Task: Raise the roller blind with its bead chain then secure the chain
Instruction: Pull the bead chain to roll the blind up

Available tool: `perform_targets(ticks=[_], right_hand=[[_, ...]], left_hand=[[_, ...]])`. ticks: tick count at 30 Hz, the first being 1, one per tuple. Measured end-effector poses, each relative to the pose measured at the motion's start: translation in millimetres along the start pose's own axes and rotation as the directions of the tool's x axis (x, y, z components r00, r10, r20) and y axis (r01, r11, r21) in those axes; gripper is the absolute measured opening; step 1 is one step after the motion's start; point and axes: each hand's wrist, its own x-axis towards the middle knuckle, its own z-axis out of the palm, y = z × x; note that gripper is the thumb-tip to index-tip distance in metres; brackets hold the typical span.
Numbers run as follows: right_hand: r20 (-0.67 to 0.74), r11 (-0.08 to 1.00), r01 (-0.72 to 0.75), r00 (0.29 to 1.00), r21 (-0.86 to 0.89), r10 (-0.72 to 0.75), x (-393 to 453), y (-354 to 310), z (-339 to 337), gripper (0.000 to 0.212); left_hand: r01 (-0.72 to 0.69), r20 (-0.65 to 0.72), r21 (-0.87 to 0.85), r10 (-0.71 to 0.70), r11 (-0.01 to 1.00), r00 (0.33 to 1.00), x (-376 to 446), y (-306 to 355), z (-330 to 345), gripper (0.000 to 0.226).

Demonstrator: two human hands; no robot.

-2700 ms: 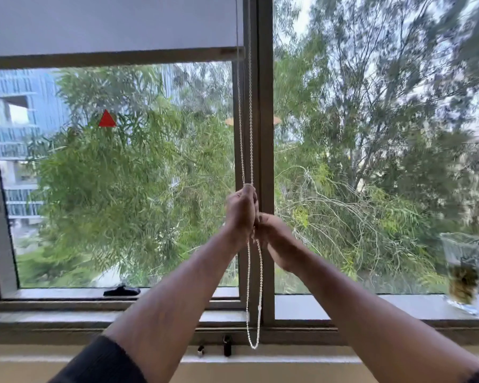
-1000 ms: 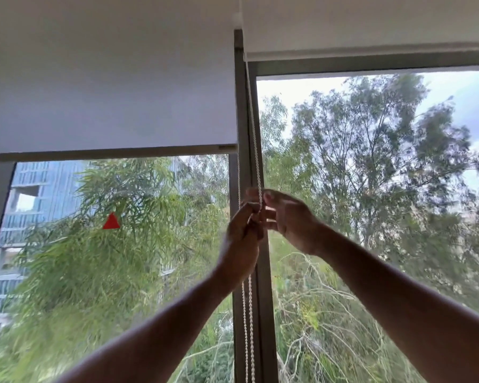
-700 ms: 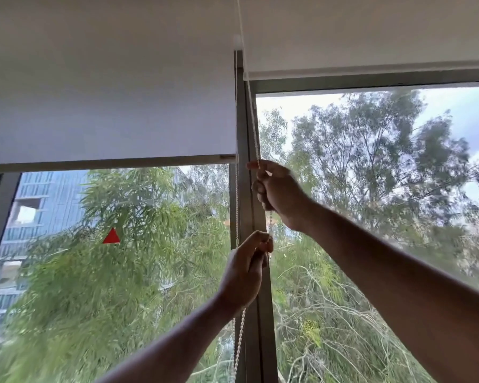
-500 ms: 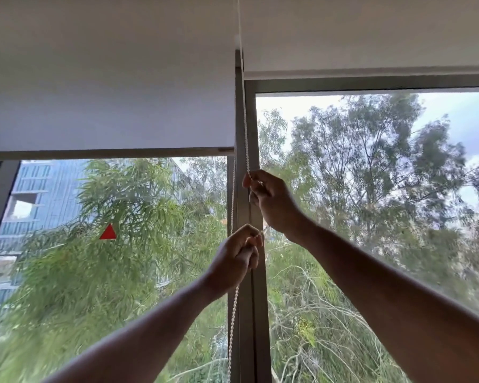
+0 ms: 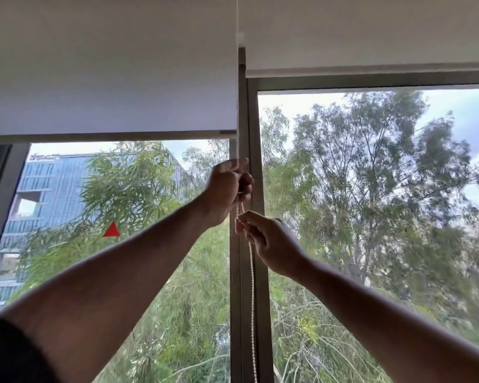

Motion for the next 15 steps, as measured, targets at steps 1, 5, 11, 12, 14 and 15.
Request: perform_targets(ticks=[1, 5, 11, 12, 14, 15], right_hand=[[0.011, 1.0, -0.006, 1.0, 0.017, 0.006, -3, 2, 0, 0.019], [0.094, 0.99, -0.089, 0.992, 0.112, 0.078, -9, 8, -7, 0.03], [0.384, 0.898, -0.383, 0.879, 0.217, 0.282, 18, -4, -43, 0.061], [0.35, 0.868, -0.414, 0.884, 0.273, 0.31, 27, -5, -51, 0.063], [0.267, 0.767, -0.472, 0.881, 0.435, 0.391, 50, -11, -65, 0.059], [0.252, 0.69, -0.492, 0.869, 0.531, 0.426, 62, -14, -69, 0.051]], left_hand=[[-0.019, -0.003, 0.021, 0.019, 1.0, 1.0, -1, 0, 1, 0.038], [-0.211, 0.059, 0.148, 0.205, 0.966, 0.977, -13, -11, 4, 0.04], [-0.38, 0.161, 0.309, 0.346, 0.872, 0.924, -21, -40, -5, 0.039], [-0.392, 0.177, 0.327, 0.351, 0.86, 0.919, -21, -46, -9, 0.04], [-0.403, 0.201, 0.381, 0.351, 0.832, 0.915, -22, -58, -18, 0.041], [-0.397, 0.211, 0.399, 0.339, 0.826, 0.917, -23, -64, -22, 0.041]])
